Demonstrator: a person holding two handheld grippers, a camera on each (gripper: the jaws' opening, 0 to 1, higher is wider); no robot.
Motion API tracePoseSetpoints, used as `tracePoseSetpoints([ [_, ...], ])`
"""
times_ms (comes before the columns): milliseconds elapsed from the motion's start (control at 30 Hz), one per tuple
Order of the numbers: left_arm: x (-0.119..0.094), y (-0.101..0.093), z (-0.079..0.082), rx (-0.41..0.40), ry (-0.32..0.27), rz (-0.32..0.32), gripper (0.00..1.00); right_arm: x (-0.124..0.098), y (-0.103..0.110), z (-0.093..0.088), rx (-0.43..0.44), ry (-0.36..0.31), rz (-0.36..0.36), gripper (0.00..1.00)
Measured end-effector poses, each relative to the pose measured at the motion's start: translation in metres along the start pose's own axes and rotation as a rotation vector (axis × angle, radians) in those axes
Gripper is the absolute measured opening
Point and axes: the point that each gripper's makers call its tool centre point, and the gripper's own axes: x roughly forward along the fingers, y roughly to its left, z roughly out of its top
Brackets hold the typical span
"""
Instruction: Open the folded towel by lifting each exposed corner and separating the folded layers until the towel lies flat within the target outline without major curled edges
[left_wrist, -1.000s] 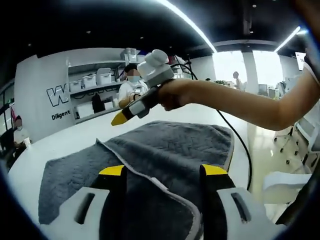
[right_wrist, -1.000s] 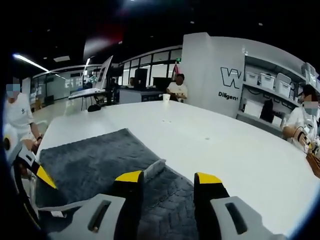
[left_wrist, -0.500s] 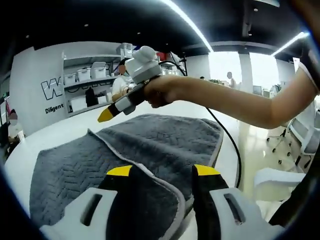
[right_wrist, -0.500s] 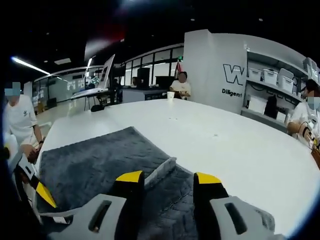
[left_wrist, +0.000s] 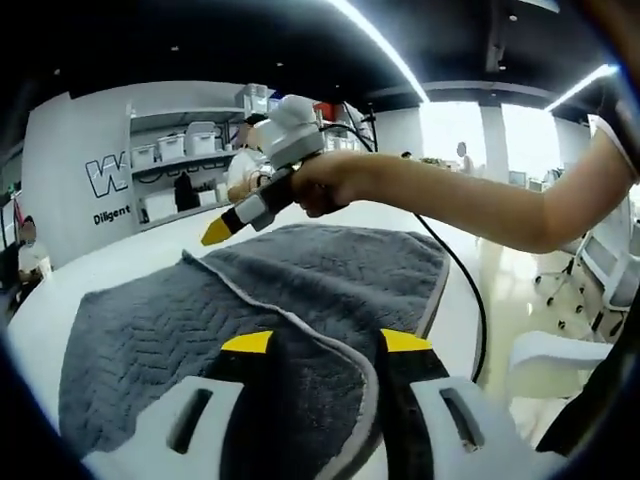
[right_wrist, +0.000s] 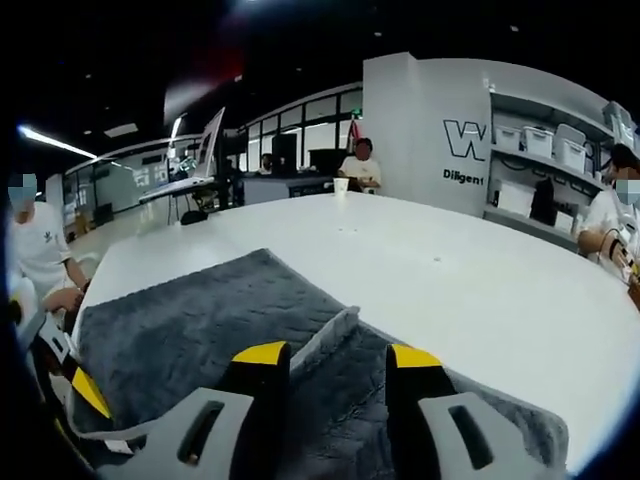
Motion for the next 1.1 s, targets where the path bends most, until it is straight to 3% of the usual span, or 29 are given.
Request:
tracePoseSetpoints([
  [133, -0.003, 0.005, -0.001, -0.015, -0.003, 0.003, 0.31, 0.005, -0.002, -0.001, 0.026, -0.001, -0.001, 0.35],
  [300, -0.005, 0.0, 0.002, 0.005, -0.025, -0.025, 0.16, 0.012, 0.003, -0.001, 0.033, 0.001, 0.011, 0.35],
  [633, -0.01, 0.002, -0.004, 0.012, 0.004, -0.022, 0.18, 0.019, 0.003, -0.001, 0.038, 0.013, 0.0, 0.35],
  [1100, -0.015, 0.004, -0.004, 0.013, -0.012, -0.026, 0.13, 0.03, 0.01, -0.004, 0.053, 0.024, 0.014, 0.33],
])
